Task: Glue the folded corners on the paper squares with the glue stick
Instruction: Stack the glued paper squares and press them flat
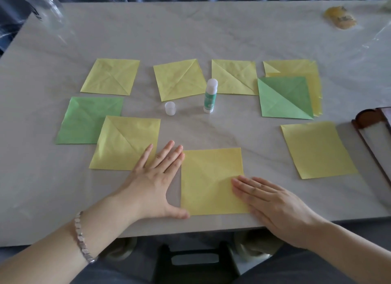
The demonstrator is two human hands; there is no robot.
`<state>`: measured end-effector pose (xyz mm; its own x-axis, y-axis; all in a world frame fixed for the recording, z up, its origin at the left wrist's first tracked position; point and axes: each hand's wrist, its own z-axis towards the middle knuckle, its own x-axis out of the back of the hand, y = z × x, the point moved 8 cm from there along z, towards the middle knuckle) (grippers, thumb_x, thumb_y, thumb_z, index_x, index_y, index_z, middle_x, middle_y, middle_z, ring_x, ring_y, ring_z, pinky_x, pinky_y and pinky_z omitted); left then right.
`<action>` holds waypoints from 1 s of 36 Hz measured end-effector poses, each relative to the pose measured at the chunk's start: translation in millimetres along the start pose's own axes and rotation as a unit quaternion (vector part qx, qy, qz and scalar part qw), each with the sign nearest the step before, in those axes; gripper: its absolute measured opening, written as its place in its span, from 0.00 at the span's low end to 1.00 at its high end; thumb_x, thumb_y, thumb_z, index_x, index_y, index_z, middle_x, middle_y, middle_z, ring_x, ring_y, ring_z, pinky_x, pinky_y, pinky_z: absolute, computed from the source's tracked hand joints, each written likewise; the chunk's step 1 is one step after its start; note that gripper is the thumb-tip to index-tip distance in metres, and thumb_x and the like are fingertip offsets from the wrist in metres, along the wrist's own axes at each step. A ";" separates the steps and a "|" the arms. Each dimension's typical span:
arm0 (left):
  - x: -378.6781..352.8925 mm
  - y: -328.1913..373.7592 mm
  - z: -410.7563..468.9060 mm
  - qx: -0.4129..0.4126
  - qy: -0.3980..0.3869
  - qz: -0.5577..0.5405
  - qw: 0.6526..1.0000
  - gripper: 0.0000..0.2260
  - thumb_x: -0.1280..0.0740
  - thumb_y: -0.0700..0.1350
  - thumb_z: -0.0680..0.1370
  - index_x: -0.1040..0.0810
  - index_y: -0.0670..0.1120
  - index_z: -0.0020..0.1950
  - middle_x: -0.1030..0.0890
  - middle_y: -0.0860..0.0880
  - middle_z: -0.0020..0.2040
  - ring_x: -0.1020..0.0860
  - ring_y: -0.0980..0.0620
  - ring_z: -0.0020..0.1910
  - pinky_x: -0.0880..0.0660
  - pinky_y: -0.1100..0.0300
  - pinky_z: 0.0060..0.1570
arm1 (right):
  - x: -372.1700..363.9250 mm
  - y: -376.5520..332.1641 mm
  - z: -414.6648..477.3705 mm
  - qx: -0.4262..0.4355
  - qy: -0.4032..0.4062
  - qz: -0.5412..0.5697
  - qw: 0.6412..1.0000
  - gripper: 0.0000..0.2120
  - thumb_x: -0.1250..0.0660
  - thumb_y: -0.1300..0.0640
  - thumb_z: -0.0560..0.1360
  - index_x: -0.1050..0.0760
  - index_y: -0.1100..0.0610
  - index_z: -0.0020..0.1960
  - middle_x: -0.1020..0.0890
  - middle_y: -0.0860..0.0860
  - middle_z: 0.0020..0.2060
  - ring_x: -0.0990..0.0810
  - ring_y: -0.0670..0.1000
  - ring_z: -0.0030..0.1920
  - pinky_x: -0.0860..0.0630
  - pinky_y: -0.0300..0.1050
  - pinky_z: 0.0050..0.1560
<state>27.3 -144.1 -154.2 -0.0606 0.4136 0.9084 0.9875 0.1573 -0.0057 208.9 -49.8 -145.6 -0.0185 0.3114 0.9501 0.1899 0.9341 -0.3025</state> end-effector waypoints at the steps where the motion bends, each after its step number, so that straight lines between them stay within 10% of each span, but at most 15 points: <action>1: 4.4 4.0 0.5 -0.004 0.017 -0.003 1.000 0.51 0.61 0.79 0.59 0.78 0.49 0.68 0.78 0.53 0.69 0.79 0.57 0.67 0.72 0.48 0.68 | 0.3 -0.2 -1.0 -0.002 0.007 0.001 1.000 0.22 0.55 0.51 0.82 0.34 0.56 0.70 0.33 0.47 0.70 0.38 0.44 0.71 0.46 0.38 0.72; 4: 15.4 34.9 -0.1 -0.087 0.115 -0.035 0.989 0.39 0.59 0.70 0.76 0.47 0.45 0.78 0.48 0.46 0.78 0.54 0.51 0.76 0.54 0.49 0.70 | 1.4 -1.9 -0.4 0.003 0.022 0.001 1.000 0.22 0.55 0.50 0.82 0.33 0.56 0.70 0.31 0.47 0.69 0.36 0.45 0.70 0.43 0.40 0.71; 7: 3.9 72.8 2.7 -0.181 0.127 -0.050 0.974 0.29 0.59 0.60 0.82 0.39 0.45 0.75 0.37 0.47 0.74 0.41 0.51 0.74 0.46 0.51 0.68 | 4.4 -2.0 -0.1 0.012 0.037 0.004 0.999 0.22 0.54 0.51 0.82 0.32 0.56 0.69 0.30 0.47 0.68 0.34 0.45 0.69 0.40 0.41 0.70; 21: -22.9 30.9 -33.5 -0.280 0.139 0.020 0.950 0.23 0.56 0.59 0.83 0.46 0.53 0.77 0.41 0.56 0.76 0.45 0.53 0.75 0.50 0.54 0.72 | 9.5 -12.3 0.0 0.013 0.094 -0.031 0.995 0.21 0.53 0.51 0.81 0.26 0.57 0.64 0.25 0.49 0.64 0.28 0.48 0.65 0.35 0.44 0.66; 36: -13.3 20.7 -41.5 -0.296 0.157 -0.074 0.939 0.19 0.51 0.58 0.82 0.31 0.58 0.70 0.35 0.53 0.73 0.42 0.53 0.75 0.52 0.55 0.73 | -7.3 -44.8 4.8 0.099 0.074 0.042 0.991 0.17 0.43 0.55 0.79 0.27 0.56 0.66 0.27 0.48 0.66 0.32 0.46 0.69 0.33 0.44 0.67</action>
<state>54.6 -183.6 -149.1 -0.2492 0.1263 0.9602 0.8852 -0.3724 0.2787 195.8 -93.1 -139.4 0.1359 0.3749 0.9170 -0.0128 0.9262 -0.3768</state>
